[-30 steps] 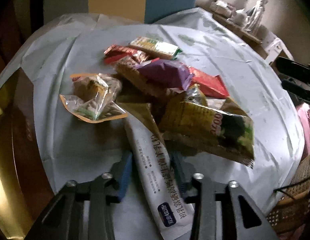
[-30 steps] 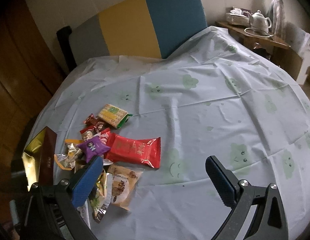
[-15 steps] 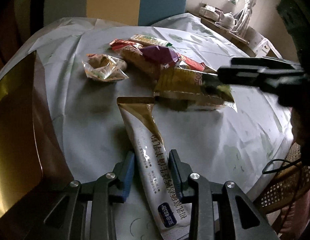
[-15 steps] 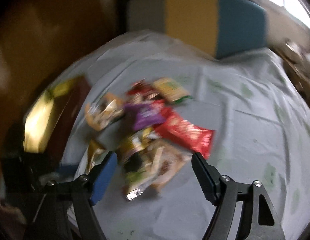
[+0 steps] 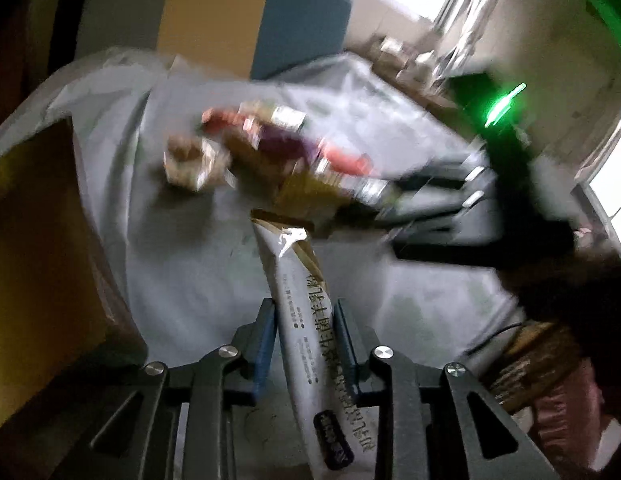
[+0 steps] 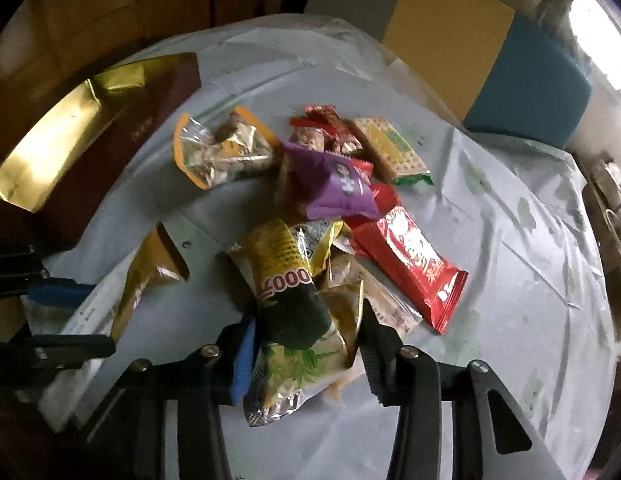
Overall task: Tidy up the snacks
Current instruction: 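Lift the white sachet with the left tool while the right tool grasps the yellow printed bag, then carry the white sachet with the left tool into the gold tray and release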
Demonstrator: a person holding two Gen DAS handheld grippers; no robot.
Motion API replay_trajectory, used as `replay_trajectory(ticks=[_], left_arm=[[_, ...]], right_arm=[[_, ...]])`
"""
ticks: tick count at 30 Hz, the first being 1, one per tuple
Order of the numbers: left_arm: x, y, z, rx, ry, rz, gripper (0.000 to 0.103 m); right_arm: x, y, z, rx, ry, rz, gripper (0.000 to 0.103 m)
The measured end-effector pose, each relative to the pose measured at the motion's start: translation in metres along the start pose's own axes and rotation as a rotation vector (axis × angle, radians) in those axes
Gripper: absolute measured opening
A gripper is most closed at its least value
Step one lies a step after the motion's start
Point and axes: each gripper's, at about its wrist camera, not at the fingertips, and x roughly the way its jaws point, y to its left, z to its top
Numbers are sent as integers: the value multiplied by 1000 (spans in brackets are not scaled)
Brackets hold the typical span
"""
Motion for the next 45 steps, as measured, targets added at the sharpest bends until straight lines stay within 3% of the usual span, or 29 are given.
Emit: replay_trajectory(ticks=[3,4,5,8,12,16,19,24,29,35,45], left_arm=[[-35,14,13,-59,-91,-22,28],[-46,24,18,-93,-119,-8,14],[-53,31,24,-121,-134,-3,11],[-72,67,34,-247,-179,20,11],[-76,95,40,-289,-172,113,10],[-67,80,38,-207,-133,144,13],[-54,49,29,-72,-45,127,22],[-29,17,-1,38,105,134,30],[0,11,-23,60,201,213,39],[19,16,-28,49,210,343,40],[10,29,-32,-50,196,334,42]], right_arm=[[0,1,0,7,6,19,44],[1,3,1,7,8,20,45],[1,2,0,13,13,27,45],[2,3,2,20,16,23,45],[3,5,3,15,17,17,45],[3,4,1,17,18,18,45],[4,4,2,19,23,19,46],[4,3,1,23,28,15,47],[5,5,2,17,35,10,49],[4,8,2,5,35,2,49],[4,9,1,-4,37,-3,49]])
